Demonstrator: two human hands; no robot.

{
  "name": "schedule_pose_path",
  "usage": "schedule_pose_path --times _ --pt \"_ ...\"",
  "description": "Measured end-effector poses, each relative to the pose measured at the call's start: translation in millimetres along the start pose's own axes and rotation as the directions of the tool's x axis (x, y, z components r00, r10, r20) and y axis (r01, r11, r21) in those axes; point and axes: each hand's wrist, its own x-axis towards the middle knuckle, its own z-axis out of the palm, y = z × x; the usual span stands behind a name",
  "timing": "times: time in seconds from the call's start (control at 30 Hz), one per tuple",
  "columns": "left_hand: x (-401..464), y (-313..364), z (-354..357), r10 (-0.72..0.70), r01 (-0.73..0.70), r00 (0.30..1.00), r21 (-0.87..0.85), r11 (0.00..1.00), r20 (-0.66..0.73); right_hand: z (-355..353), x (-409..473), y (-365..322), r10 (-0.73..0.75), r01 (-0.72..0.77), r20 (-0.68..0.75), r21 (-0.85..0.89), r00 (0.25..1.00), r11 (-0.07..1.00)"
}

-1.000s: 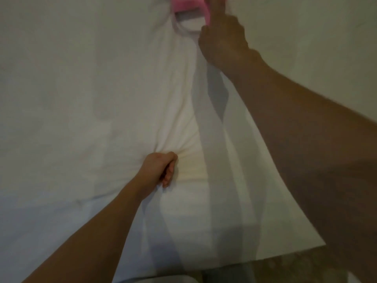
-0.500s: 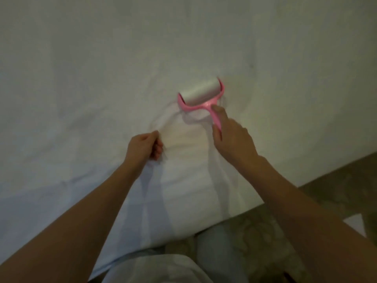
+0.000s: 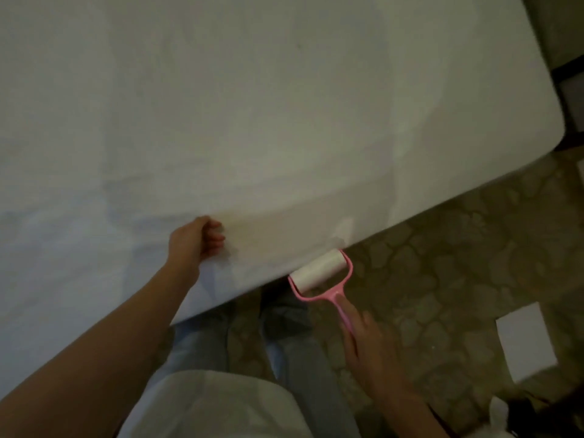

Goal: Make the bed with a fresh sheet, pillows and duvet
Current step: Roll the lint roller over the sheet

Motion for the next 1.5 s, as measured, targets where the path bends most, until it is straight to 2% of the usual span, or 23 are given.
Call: schedule_pose_path --times 0.07,0.2,0.27,0.4,0.53,0.63,0.7,0.77,0.87,1.07,1.17,1.27,1.37,1.5 --pt "-5.9 -12.1 17.0 -0.045 0.046 0.999 -0.055 0.997 0.021 -6.6 -7.3 19.5 0.008 -0.008 -0.037 0.002 0.999 1.000" --pt "-17.0 -26.5 58.8 -0.092 0.092 0.996 0.050 0.995 -0.008 -26.3 7.1 42.5 0.035 -0.032 -0.050 0.045 0.998 0.998" --pt "-18.7 -24.8 78.3 -0.073 0.073 0.997 0.037 0.997 0.003 -35.8 26.7 46.6 0.032 -0.029 -0.063 0.050 0.997 0.998" --pt "-17.1 -7.8 108.1 0.039 -0.033 0.998 -0.097 0.995 0.052 -39.7 61.3 43.6 0.015 -0.015 -0.057 0.006 0.998 1.000" --pt "-2.4 36.8 128.5 0.128 -0.132 0.991 -0.273 0.953 -0.034 -51.5 109.2 6.3 -0.008 0.011 -0.048 0.051 0.999 0.999" --pt "20.0 67.9 134.5 0.086 -0.127 0.990 -0.458 0.880 -0.110 -81.4 183.5 -30.4 -0.027 0.028 -0.006 0.066 1.000 0.997" --pt "35.1 83.6 141.3 0.015 -0.048 0.998 -0.515 0.856 -0.067 -108.1 238.1 -59.3 -0.036 0.034 0.061 0.027 0.997 0.999" --pt "50.8 101.2 153.4 -0.068 0.081 0.997 -0.473 0.877 0.045 -132.2 295.9 -90.9 -0.061 0.062 0.078 -0.019 0.995 0.998" --pt "75.2 124.5 177.8 -0.155 0.201 0.971 -0.275 0.940 0.180 -159.4 383.2 -139.6 -0.122 0.128 0.076 -0.073 0.990 0.989" --pt "114.6 129.2 189.2 -0.274 0.289 0.957 -0.220 0.932 0.096 -185.0 544.1 -223.5 -0.188 0.188 0.005 -0.109 0.982 0.976" --pt "122.4 128.7 192.8 -0.259 0.262 0.965 -0.151 0.953 0.035 -191.7 595.2 -254.5 -0.275 0.270 -0.032 -0.111 0.961 0.957" --pt "122.0 128.4 199.2 -0.217 0.212 0.976 -0.136 0.968 -0.025 -200.2 622.5 -262.7 -0.341 0.331 -0.075 -0.119 0.937 0.936" --pt "117.6 129.1 200.0 -0.195 0.187 0.980 -0.136 0.973 -0.046 -209.7 612.2 -249.3 -0.387 0.374 -0.043 -0.177 0.921 0.910" --pt "106.5 132.1 201.4 -0.135 0.127 0.989 -0.133 0.983 -0.056 -217.7 547.1 -196.8 -0.305 0.311 0.064 -0.225 0.950 0.923"
